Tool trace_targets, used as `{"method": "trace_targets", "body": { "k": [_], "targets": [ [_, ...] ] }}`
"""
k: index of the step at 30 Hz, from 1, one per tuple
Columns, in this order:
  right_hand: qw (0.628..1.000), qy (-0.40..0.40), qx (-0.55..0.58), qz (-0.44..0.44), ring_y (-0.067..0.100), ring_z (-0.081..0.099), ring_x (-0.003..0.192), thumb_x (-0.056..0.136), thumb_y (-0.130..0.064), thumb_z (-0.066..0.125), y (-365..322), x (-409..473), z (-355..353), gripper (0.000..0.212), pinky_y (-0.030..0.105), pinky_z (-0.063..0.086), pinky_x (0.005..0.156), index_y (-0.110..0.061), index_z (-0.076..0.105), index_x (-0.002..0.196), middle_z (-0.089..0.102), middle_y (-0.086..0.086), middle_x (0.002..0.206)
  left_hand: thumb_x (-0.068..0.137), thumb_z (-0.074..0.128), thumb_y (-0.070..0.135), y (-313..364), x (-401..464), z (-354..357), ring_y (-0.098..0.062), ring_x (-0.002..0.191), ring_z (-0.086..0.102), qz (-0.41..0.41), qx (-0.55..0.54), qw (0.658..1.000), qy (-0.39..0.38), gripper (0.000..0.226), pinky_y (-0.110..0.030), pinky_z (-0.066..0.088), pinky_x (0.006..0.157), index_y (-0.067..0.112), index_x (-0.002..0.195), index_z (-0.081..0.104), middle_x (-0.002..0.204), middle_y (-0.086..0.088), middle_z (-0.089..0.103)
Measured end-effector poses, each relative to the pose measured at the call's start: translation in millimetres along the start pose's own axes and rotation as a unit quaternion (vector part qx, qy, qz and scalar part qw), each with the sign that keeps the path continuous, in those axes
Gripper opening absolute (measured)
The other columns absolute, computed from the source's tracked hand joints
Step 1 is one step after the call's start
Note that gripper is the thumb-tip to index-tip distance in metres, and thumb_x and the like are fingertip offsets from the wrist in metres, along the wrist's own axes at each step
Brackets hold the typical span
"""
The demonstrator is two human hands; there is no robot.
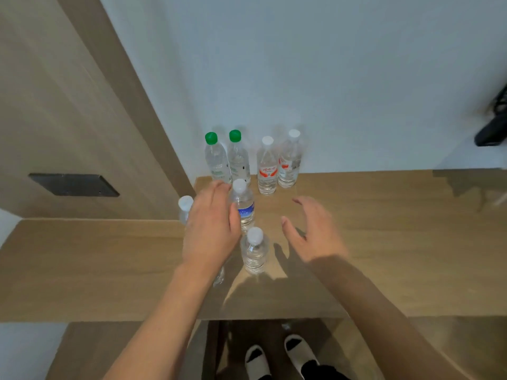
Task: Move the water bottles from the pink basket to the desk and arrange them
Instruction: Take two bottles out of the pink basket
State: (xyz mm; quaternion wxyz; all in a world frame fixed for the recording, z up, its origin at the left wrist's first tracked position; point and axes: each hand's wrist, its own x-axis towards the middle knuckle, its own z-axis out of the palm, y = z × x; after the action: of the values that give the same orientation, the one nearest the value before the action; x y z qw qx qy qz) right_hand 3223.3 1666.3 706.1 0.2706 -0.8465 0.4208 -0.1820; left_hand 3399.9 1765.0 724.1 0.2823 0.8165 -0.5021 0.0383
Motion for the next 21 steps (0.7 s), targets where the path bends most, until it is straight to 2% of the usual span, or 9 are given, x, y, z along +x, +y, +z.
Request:
{"method": "trace_targets", "body": {
  "k": [4,12,17,21],
  "targets": [
    [0.996,0.057,-0.036,0.051,0.018,0.044,0.133,0.096,-0.034,0.055,21.6,-17.5,-31.1,0.052,0.032,0.031,0.11,-0.016,0.043,0.144,0.049,0.0,0.144,0.09,0.056,0.006,36.4,10.5,24.4,-0.03,0.123,0.049,0.058,-0.04,0.997,-0.024,0.037,-0.038,0.036,0.107,0.001,0.126,0.057,0.132,-0.014,0.055],
    [0.98,0.127,-0.041,0.148,0.012,0.038,0.137,0.097,-0.034,0.052,76.4,-77.4,-95.9,0.05,0.034,0.03,0.117,-0.022,0.041,0.144,0.045,-0.004,0.146,0.091,0.05,0.009,123.8,6.9,57.3,-0.028,0.121,0.051,0.168,-0.058,0.982,-0.066,0.034,-0.039,0.039,0.107,0.002,0.124,0.057,0.129,-0.013,0.055],
    [0.954,0.178,-0.043,0.239,0.016,0.042,0.134,0.097,-0.029,0.054,139.1,-144.3,-151.9,0.05,0.032,0.031,0.113,-0.017,0.043,0.143,0.048,0.001,0.144,0.09,0.054,0.009,230.0,-21.7,83.7,-0.026,0.119,0.053,0.24,-0.076,0.962,-0.106,0.034,-0.04,0.042,0.105,0.003,0.123,0.06,0.128,-0.013,0.056],
    [0.923,0.213,-0.035,0.319,0.019,0.047,0.129,0.096,-0.03,0.055,192.6,-205.5,-194.6,0.051,0.032,0.032,0.111,-0.017,0.044,0.144,0.05,0.002,0.142,0.094,0.054,0.015,320.4,-60.0,107.4,-0.021,0.12,0.053,0.31,-0.067,0.937,-0.144,0.035,-0.032,0.039,0.105,0.008,0.127,0.06,0.131,-0.008,0.057]
  ]
}}
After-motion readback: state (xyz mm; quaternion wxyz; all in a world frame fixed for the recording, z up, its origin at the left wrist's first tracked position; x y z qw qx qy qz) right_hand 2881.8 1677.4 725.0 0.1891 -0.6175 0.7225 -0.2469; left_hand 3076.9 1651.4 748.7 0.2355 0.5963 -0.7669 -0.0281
